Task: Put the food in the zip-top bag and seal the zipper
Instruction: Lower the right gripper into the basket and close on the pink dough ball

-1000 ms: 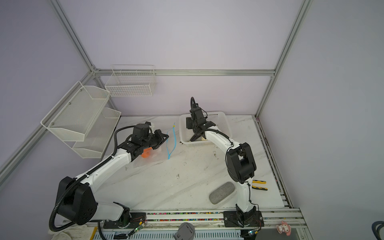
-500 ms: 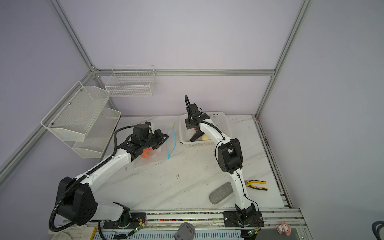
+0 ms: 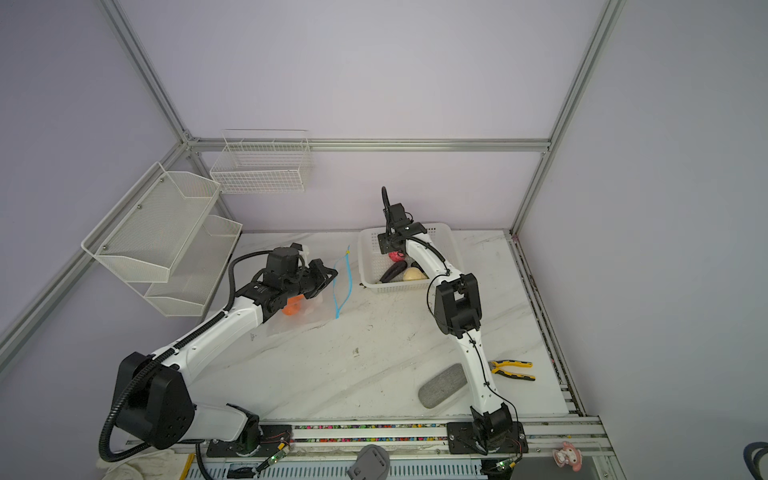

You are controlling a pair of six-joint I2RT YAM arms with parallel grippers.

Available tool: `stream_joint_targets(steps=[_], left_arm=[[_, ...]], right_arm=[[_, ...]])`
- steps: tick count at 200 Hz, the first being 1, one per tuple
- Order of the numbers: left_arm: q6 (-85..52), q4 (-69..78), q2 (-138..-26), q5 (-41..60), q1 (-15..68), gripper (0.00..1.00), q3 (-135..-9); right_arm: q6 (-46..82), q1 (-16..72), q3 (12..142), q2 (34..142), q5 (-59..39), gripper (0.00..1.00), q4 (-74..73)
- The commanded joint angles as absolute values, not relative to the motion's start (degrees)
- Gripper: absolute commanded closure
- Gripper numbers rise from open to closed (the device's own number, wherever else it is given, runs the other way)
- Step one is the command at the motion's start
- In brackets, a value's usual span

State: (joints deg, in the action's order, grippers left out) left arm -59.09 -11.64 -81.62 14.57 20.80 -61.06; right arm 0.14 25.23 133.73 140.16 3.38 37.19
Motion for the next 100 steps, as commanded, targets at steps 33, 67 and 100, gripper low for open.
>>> stream_joint_targets(steps=[33,67,100], left_arm=[[-57.3,-11.5,-84.9,15.3,20.7,1.00,-62.1],[-57.1,-11.6,-85.8,15.8,20.7,1.00,-63.0],[-57.2,-11.7,-85.7,15.8,20.7,1.00,-63.0]], right_arm=[[-2.6,24.2,136.2,142.8,2.6,0.16,39.0],[-2.9,23.9,137.1,144.6,3.0,0.14,39.0],[-3.0,23.6,137.9,146.2,2.8,0.13,39.0]])
